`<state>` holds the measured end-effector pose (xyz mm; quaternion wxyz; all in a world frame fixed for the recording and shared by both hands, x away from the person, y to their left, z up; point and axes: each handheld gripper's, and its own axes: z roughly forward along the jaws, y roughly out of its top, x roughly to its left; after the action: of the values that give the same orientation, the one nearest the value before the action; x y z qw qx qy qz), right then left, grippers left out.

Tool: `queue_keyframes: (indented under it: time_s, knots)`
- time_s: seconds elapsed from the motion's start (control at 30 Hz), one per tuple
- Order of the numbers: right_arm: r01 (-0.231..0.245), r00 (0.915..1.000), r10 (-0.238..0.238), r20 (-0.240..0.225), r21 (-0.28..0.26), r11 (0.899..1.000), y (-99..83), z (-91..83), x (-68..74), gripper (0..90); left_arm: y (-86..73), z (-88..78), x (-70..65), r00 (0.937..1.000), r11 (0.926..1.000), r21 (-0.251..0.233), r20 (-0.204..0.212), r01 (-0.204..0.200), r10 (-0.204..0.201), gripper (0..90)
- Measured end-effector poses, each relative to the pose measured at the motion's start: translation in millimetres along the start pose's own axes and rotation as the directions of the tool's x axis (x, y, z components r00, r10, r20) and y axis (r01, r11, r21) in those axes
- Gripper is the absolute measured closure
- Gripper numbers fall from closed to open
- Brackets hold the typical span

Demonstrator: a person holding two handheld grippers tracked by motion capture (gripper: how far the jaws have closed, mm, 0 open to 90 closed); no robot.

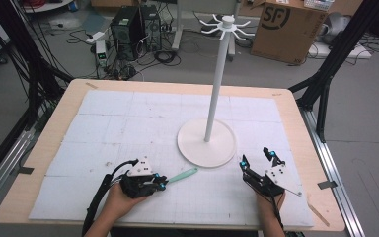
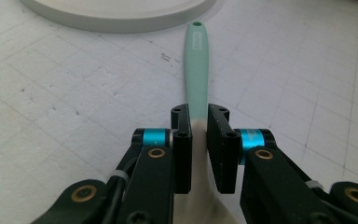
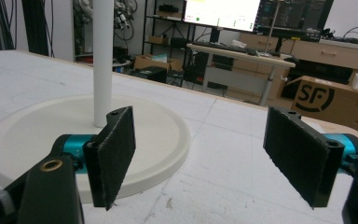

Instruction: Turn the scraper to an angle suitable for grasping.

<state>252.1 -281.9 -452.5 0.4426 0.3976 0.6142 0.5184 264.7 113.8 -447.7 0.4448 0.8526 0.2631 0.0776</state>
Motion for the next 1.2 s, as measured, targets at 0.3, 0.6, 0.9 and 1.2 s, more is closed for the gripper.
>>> queue_keyframes:
  time_s: [0.3, 0.6, 0.9, 1.2]
  knots:
    - [0.001, 1.0, -0.001, -0.001, 0.0, 1.0, 0.0, 0.0, 0.1, 24.7, -0.5, 1.3, -2.6, 0.9997, 0.9997, 0.025, -0.026, -0.004, 0.005, 79.5]
    - [-0.002, 1.0, 0.002, 0.0, 0.0, 1.0, 0.0, 0.1, 0.1, 24.7, -0.4, 1.0, -3.4, 0.9994, 0.9991, 0.026, -0.013, -0.033, 0.033, 52.3]
    - [-0.006, 1.0, 0.006, -0.002, -0.002, 1.0, 0.0, 0.1, 0.0, 24.7, -8.7, -17.4, 7.5, 0.9864, 0.9885, -0.109, -0.138, -0.104, 0.089, 36.6]
    - [-0.006, 1.0, 0.006, -0.001, -0.002, 1.0, 0.0, -0.1, -0.1, 24.7, -33.1, -56.2, 32.2, 0.9647, 0.9194, -0.372, -0.262, -0.127, 0.028, 31.7]
